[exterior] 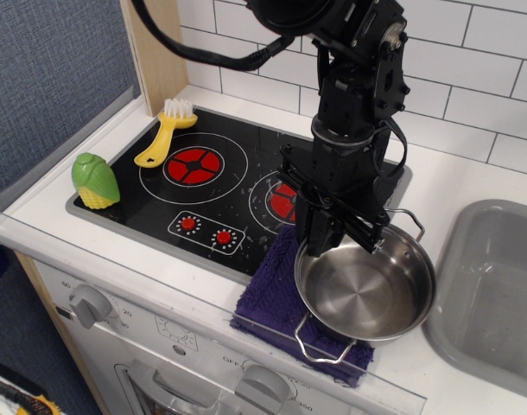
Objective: Place the pot on the left burner
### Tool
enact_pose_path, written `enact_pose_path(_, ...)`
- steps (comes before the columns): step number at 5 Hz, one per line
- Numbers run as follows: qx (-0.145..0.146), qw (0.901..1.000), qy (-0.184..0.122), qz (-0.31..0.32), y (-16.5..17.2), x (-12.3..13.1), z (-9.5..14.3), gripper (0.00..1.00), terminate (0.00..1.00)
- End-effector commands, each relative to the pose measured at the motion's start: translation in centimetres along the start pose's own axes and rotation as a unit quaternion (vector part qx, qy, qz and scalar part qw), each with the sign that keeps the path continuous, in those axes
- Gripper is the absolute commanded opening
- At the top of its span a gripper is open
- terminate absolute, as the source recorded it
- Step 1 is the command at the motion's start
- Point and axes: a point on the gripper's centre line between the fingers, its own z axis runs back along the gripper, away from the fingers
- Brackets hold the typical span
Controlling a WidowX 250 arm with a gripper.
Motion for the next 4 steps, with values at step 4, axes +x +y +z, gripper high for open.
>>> enact_pose_path(4, 0.037, 0.9950, -0.052, 0.078, 12.2, -1.7, 7.0, 0.00, 0.00)
